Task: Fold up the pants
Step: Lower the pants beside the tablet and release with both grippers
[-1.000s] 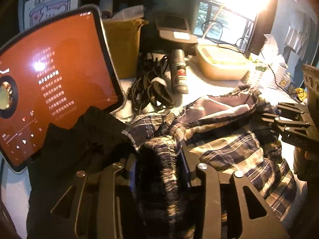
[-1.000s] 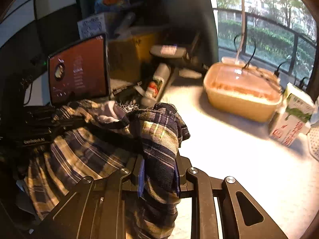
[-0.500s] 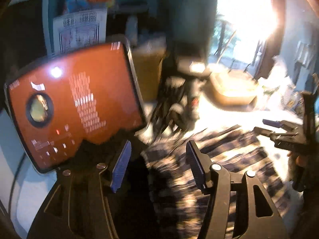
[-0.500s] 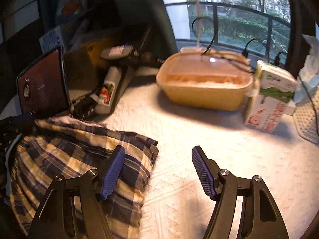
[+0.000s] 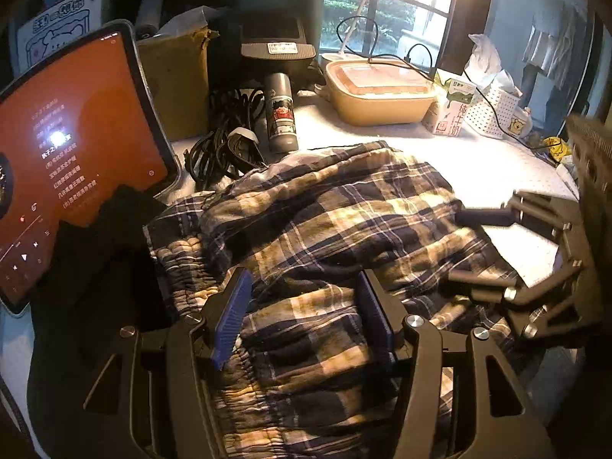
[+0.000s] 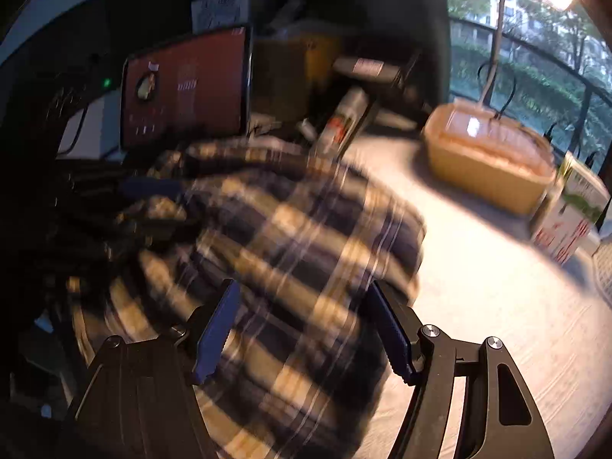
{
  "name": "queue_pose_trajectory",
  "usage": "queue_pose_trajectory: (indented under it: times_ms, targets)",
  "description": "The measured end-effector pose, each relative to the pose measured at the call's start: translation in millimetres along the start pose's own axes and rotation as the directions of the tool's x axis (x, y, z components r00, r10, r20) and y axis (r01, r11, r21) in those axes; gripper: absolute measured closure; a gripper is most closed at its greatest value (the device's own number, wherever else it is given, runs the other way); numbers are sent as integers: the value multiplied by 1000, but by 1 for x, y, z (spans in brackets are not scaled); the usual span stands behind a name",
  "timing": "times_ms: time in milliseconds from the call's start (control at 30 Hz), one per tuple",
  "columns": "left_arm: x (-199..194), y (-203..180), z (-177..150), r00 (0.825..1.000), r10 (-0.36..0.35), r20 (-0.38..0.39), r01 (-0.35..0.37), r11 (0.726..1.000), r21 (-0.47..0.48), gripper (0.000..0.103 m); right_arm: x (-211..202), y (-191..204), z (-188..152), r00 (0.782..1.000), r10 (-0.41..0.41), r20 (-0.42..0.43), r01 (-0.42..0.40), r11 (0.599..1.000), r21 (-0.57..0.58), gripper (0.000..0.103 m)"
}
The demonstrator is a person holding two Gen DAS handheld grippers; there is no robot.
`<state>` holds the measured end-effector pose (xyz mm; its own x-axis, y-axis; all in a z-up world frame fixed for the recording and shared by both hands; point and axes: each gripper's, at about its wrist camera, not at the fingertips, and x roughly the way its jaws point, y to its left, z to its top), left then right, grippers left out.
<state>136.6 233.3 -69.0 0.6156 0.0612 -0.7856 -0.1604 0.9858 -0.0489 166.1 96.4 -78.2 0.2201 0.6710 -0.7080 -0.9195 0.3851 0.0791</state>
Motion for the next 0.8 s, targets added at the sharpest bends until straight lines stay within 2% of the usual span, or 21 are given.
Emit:
queue_pose_trajectory:
  times_ms: [233,433,533,600,667,800]
  targets:
    - [-7,2,-9,999,33,6,-33,999,-4,45,-3,-3,-31,999,-12,-53,13,1000,10,32]
    - [-32,-11,-14,993,88,79,-89,996,1,45,-23,-15,-55,997,-44,-59,48,997,68,32]
    - [-46,-24,-20,989,81,125,-83,996,10,44,-42,-19,-66,996,-72,-48,76,992,102,32]
    - [-55,-33,-24,986,68,154,-72,997,17,36,-55,-22,-74,995,-92,-40,96,988,119,32]
    - [-65,-44,-29,981,52,186,-57,998,22,32,-69,-23,-81,993,-116,-28,119,984,135,32]
    - [-75,-64,-39,975,28,219,-33,999,22,30,-95,-25,-98,988,-156,-10,155,975,160,32]
